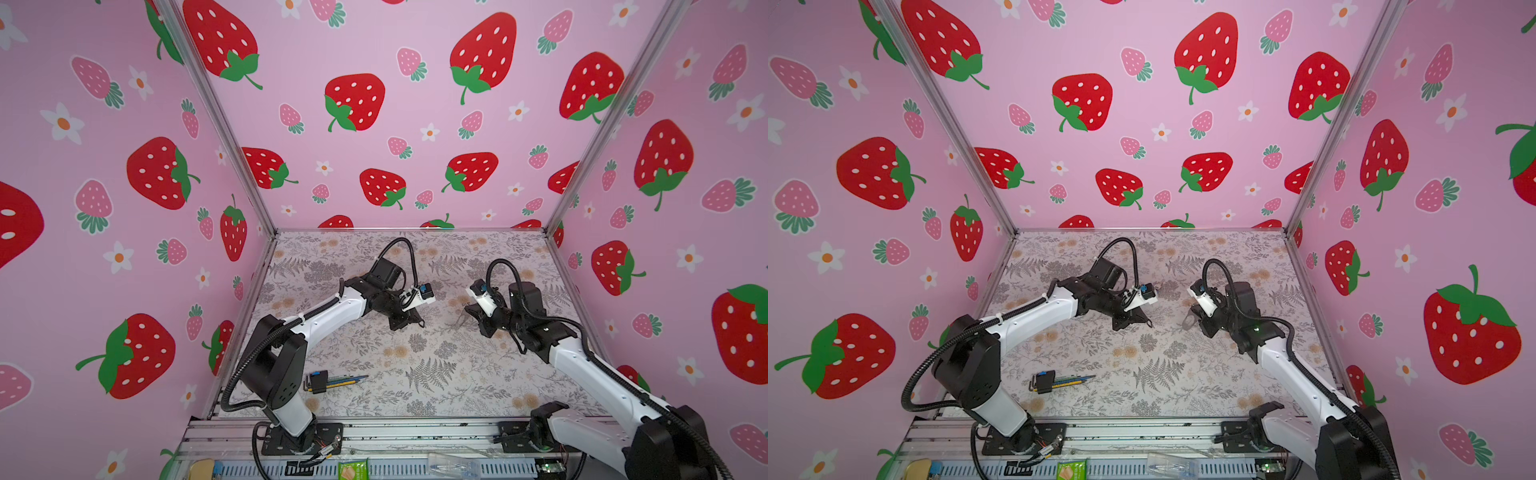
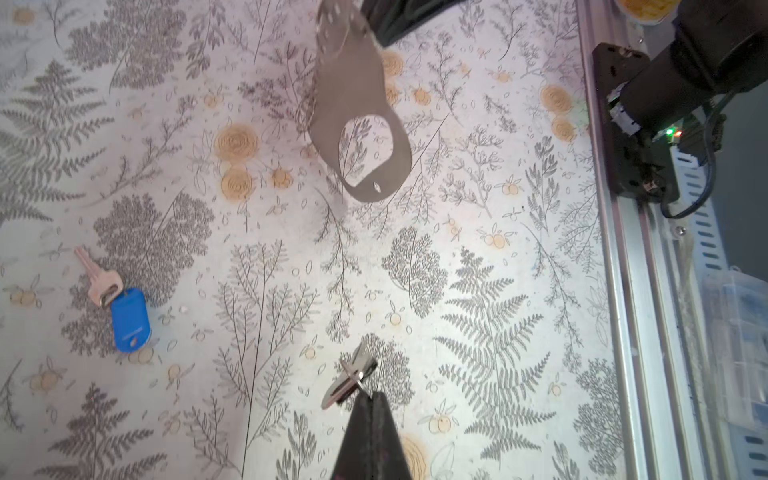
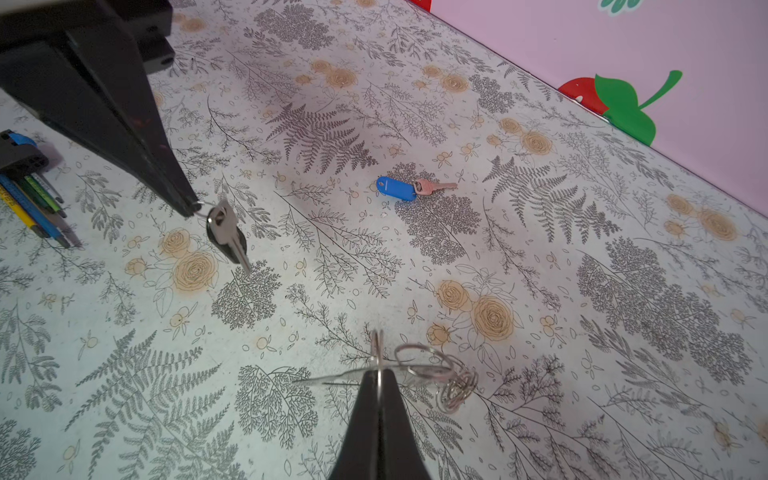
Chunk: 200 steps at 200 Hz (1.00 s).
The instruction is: Put the keys on the keyring
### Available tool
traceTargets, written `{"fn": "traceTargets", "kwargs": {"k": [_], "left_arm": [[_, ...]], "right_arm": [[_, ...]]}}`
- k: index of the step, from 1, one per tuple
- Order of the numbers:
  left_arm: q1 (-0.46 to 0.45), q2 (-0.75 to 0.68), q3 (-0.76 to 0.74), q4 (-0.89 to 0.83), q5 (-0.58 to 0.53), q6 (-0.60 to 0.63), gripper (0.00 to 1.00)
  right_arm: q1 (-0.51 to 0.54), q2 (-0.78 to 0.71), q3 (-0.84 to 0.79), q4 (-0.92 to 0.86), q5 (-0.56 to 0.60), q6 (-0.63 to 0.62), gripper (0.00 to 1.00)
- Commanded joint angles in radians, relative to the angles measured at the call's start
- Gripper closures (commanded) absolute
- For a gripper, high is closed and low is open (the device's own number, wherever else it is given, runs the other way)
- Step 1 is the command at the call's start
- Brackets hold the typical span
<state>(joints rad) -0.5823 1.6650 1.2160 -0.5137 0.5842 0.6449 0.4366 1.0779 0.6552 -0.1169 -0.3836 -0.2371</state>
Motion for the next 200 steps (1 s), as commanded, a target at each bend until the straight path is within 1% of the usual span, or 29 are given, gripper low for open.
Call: {"fn": "traceTargets", "kwargs": {"k": [1, 15, 27, 39, 63, 75, 94, 111, 200], "left_arm": [[0.025, -0.006, 0.080, -0.247, -0.010, 0.057, 1.00], [0.028, 0.020, 0.106, -0.341, -0.012, 0.073, 1.00], [0.027, 0.052, 0.124, -0.383, -0.012, 0.065, 1.00], [0.025, 0.082, 0.131, -0.379, -0.012, 0.039, 1.00], [0.011, 0.140, 0.156, -0.367, -0.024, 0.041, 1.00], [0.003, 0.184, 0.196, -0.383, -0.030, 0.042, 1.00], [-0.010, 0.271, 0.280, -0.430, -0.075, 0.038, 1.00], [-0.017, 0.325, 0.331, -0.455, -0.082, 0.040, 1.00], [-0.028, 0.470, 0.458, -0.433, -0.024, 0.039, 1.00]], "right_arm": [[0.004, -0.019, 0.023, -0.020, 0.020, -0.019, 1.00], [0.004, -0.016, 0.021, -0.020, 0.015, -0.019, 1.00], [0.004, -0.012, 0.021, -0.017, 0.009, -0.019, 1.00], [0.004, -0.007, 0.022, -0.016, 0.008, -0.022, 1.00], [0.004, -0.005, 0.022, -0.022, 0.008, -0.029, 1.00], [0.004, -0.007, 0.018, -0.021, 0.009, -0.029, 1.00], [0.004, -0.013, 0.007, -0.021, 0.011, -0.029, 1.00], [0.004, -0.019, 0.000, -0.021, 0.014, -0.029, 1.00], [0.004, 0.004, 0.004, -0.014, 0.010, -0.034, 1.00]]}}
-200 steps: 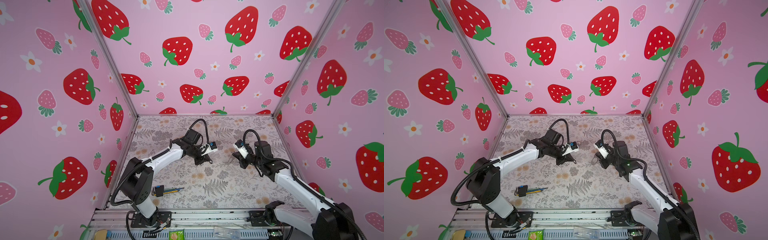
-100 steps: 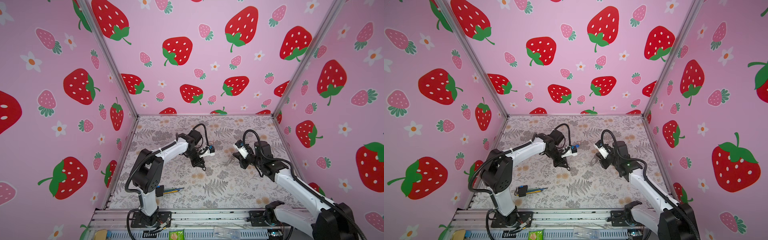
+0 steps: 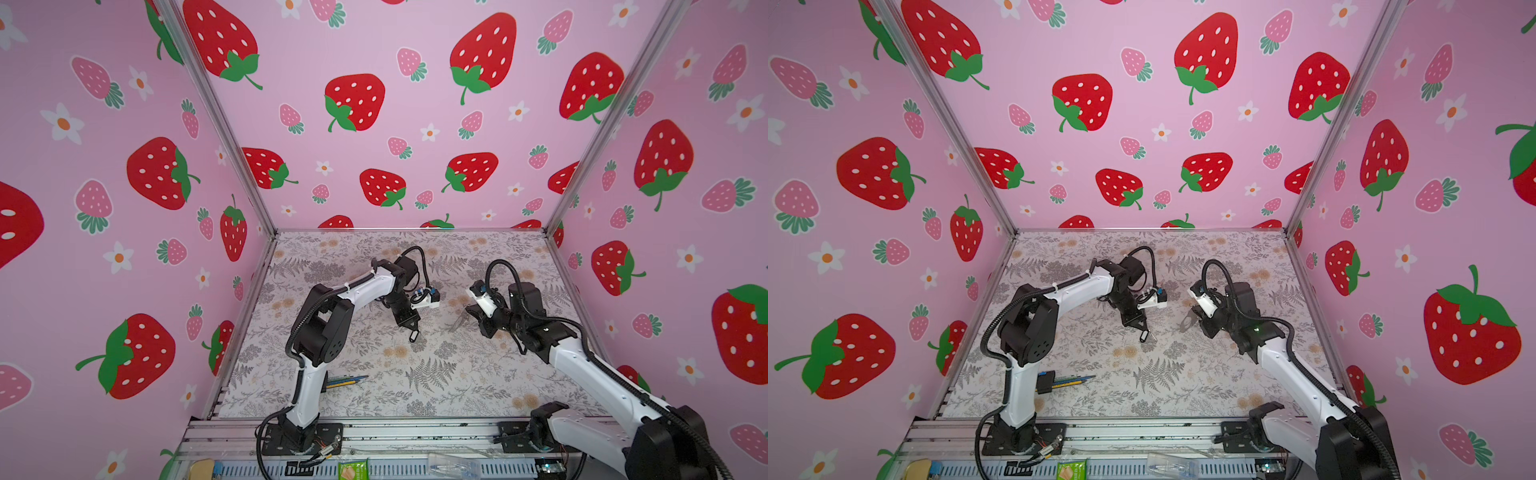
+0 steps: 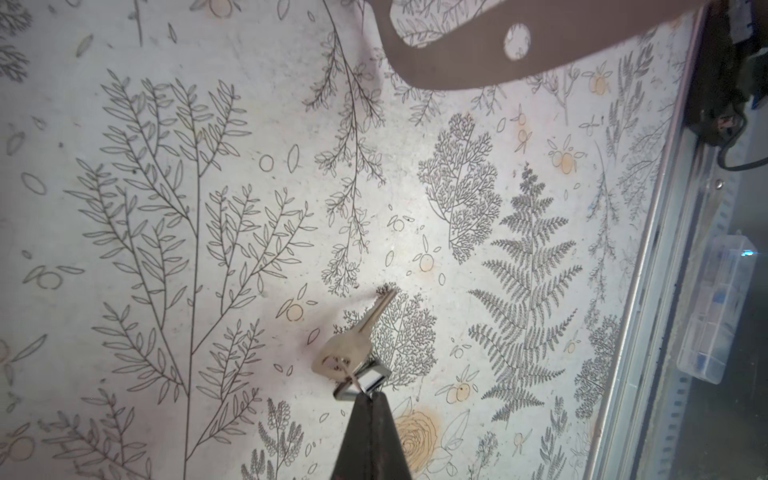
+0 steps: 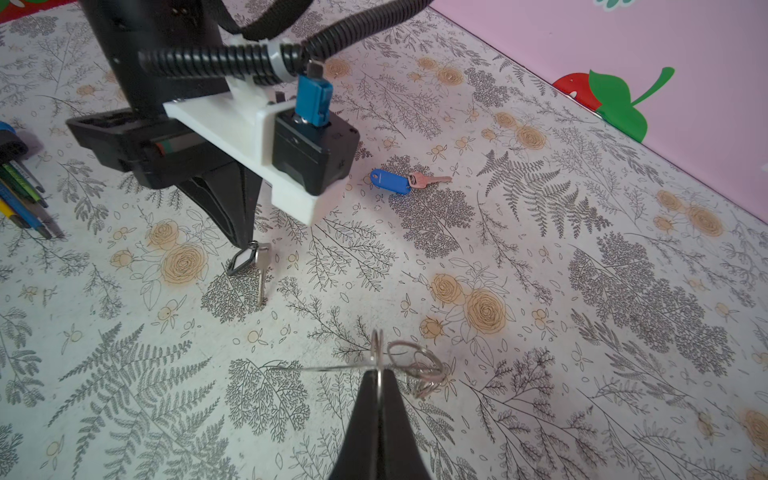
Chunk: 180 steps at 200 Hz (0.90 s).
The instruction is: Put the keys on the keyring
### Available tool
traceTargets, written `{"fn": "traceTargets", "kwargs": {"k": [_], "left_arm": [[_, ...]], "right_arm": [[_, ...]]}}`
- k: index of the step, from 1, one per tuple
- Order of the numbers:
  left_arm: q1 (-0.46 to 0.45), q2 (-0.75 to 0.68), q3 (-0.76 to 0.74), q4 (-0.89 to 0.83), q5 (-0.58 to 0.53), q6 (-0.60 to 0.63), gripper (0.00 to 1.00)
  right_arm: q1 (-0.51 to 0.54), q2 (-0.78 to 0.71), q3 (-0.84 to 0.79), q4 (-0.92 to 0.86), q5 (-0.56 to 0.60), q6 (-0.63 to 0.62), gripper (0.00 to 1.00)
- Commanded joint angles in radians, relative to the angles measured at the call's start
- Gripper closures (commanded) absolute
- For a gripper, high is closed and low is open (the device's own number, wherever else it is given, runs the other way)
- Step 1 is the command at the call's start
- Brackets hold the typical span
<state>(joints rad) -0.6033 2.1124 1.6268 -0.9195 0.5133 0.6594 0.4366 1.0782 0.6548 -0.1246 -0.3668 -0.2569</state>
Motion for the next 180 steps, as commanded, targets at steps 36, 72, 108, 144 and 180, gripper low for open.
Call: {"fn": "traceTargets", "kwargs": {"k": [36, 72, 108, 144, 180], "left_arm": [[-0.007, 0.059, 0.089, -0.025, 0.034, 0.008, 0.95], [-0.007, -0.010, -0.010, 0.110, -0.017, -0.072, 0.77], [-0.021, -0.115, -0.175, 0.305, -0.098, -0.165, 0.69], [-0.065, -0.153, -0.232, 0.404, -0.206, -0.237, 0.67], [-0.075, -0.141, -0.239, 0.418, -0.249, -0.259, 0.66]], "right_arm": [[0.004, 0.014, 0.005, -0.004, -0.011, -0.011, 1.00], [0.004, 0.017, 0.002, 0.001, -0.019, -0.003, 1.00], [0.004, 0.017, 0.006, 0.006, -0.020, -0.001, 1.00], [0.004, 0.014, 0.010, 0.006, -0.016, 0.002, 1.00], [0.004, 0.000, 0.008, 0.000, -0.012, 0.007, 1.00]]}}
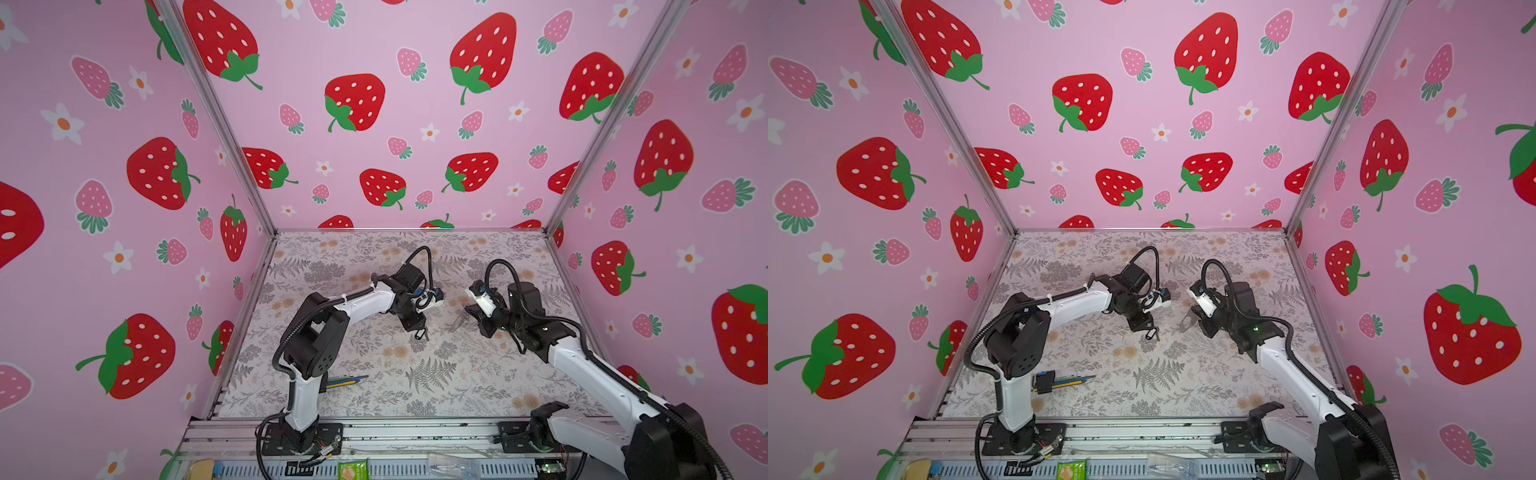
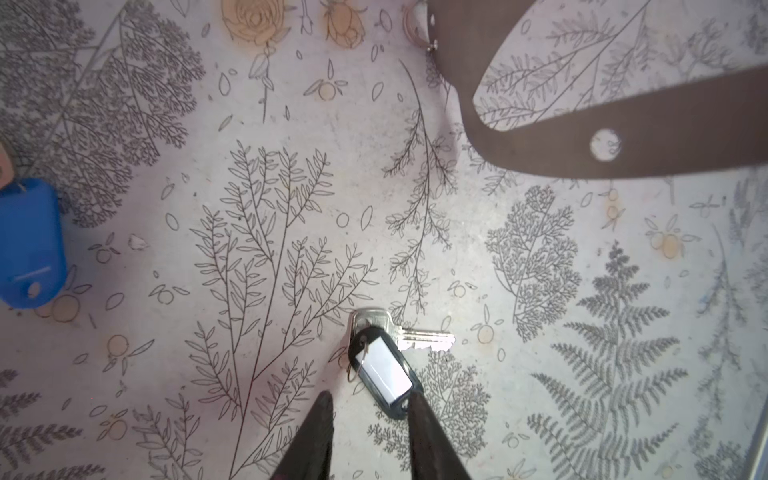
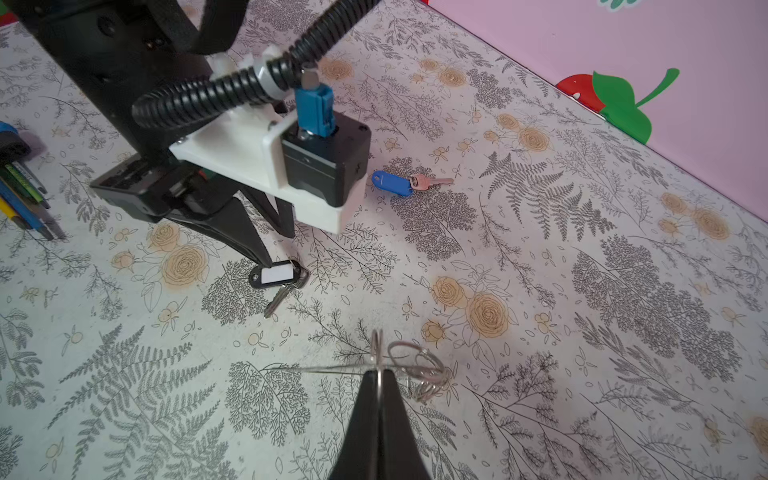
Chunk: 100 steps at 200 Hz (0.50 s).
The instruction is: Put the keys on the keyring
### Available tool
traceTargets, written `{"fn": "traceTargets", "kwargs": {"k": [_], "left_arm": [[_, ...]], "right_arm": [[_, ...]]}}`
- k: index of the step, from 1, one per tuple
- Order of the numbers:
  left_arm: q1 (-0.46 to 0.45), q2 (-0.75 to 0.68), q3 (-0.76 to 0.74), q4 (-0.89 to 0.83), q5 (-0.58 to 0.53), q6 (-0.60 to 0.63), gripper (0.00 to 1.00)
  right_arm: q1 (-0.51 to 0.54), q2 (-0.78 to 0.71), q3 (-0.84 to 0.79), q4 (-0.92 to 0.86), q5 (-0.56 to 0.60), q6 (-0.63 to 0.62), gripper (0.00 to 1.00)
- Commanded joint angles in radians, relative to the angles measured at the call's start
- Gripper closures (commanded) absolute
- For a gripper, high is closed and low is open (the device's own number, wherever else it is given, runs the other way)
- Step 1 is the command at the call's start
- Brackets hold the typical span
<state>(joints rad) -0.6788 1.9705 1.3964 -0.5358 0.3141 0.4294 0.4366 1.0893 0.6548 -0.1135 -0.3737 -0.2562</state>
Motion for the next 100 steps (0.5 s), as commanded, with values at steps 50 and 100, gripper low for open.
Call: {"fn": "traceTargets", "kwargs": {"k": [50, 100], "left_arm": [[0.022, -0.031, -0.075, 0.090, 0.005, 0.058, 0.67], [0.051, -0.021, -0.087, 0.101, 0.024, 0.154, 0.68]], "right_arm": [[0.004, -0.026, 0.003, -0.020, 0.004, 0.003, 1.00], [0.004, -0.020, 0.007, -0.020, 0.004, 0.009, 1.00]]}}
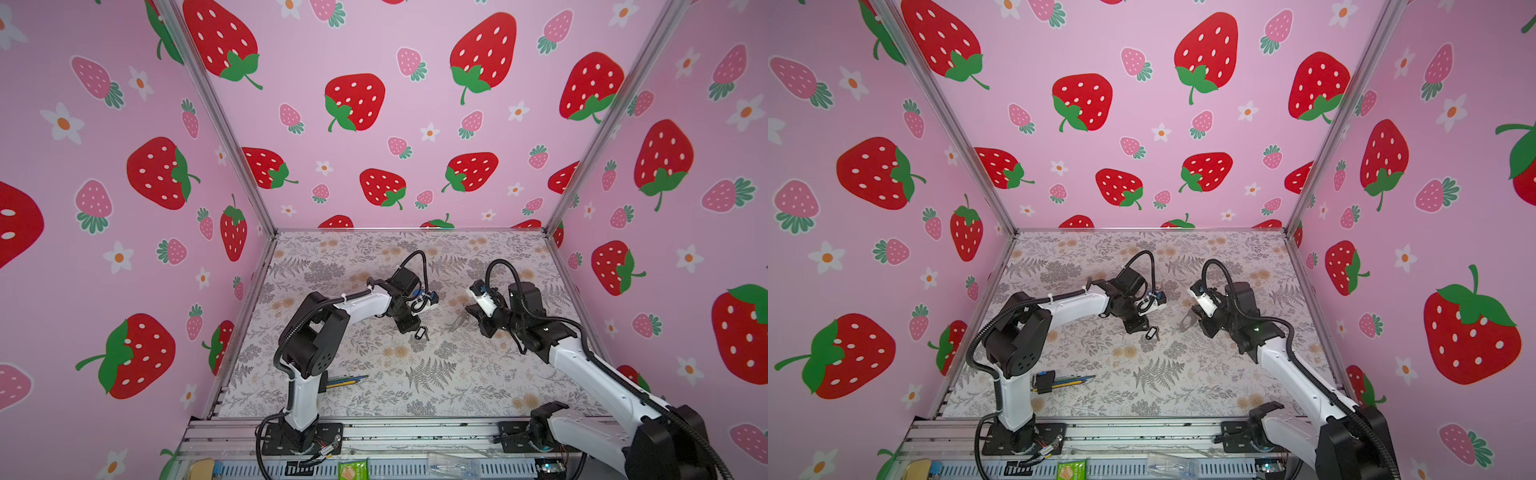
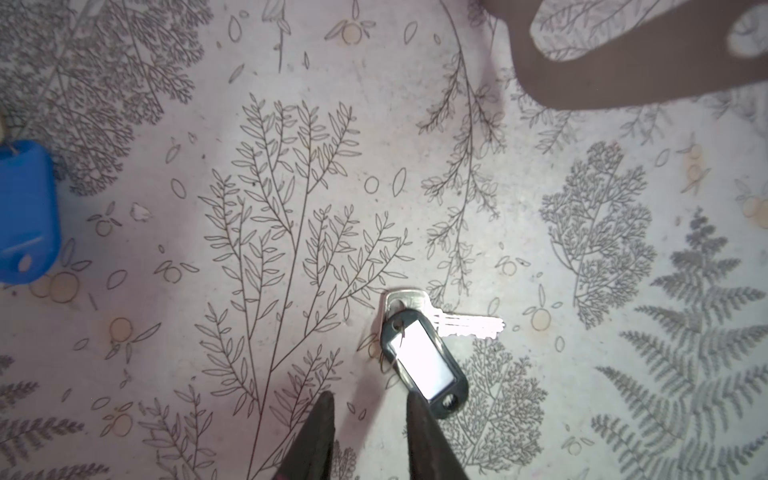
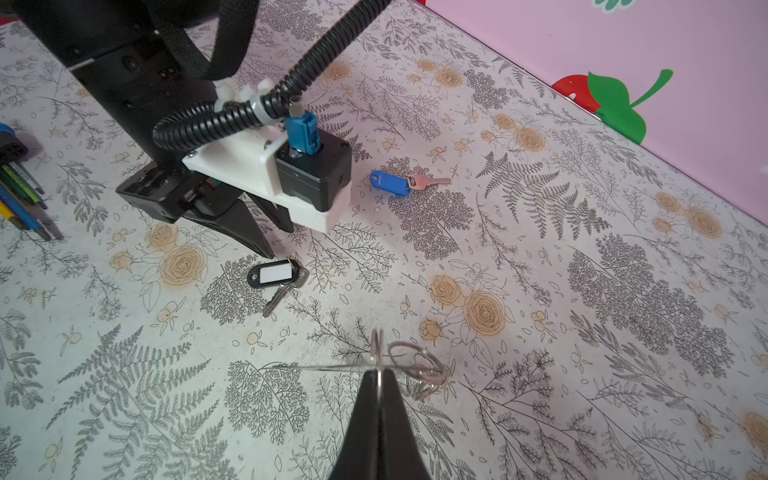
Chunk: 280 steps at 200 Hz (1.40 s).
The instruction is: Put the keys on the keyring
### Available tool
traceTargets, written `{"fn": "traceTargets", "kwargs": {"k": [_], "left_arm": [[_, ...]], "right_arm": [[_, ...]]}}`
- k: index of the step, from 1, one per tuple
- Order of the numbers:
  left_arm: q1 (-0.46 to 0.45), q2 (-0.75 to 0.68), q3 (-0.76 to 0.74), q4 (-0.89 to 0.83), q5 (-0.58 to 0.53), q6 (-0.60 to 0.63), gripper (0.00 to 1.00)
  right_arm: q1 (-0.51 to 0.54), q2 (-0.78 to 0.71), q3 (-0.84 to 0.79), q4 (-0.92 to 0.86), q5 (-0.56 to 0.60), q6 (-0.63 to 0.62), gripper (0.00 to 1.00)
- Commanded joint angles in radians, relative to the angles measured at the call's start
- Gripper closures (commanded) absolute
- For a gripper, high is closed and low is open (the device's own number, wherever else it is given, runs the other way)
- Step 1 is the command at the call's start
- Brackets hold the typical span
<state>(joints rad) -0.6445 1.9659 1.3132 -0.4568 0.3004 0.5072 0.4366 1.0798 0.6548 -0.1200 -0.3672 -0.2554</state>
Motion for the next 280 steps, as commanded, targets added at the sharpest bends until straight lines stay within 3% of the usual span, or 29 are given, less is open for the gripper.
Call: {"fn": "traceTargets", "kwargs": {"k": [1, 84, 280], "left_arm": [[0.018, -0.016, -0.006, 0.023, 0.038, 0.078, 0.68], [0.023, -0.037, -0.074, 0.098, 0.125, 0.219, 0.73], [0.004, 0.018, -0.037, 0.141, 0.111, 0.245, 0.76]], "right_arm": [[0.004, -0.011, 0.008, -0.013, -0.003, 0.009, 1.00], [0.003, 0.011, 0.015, -0.017, -0.001, 0.005, 1.00], [0.004, 0.029, 0.014, -0.018, -0.001, 0.011, 1.00]]}}
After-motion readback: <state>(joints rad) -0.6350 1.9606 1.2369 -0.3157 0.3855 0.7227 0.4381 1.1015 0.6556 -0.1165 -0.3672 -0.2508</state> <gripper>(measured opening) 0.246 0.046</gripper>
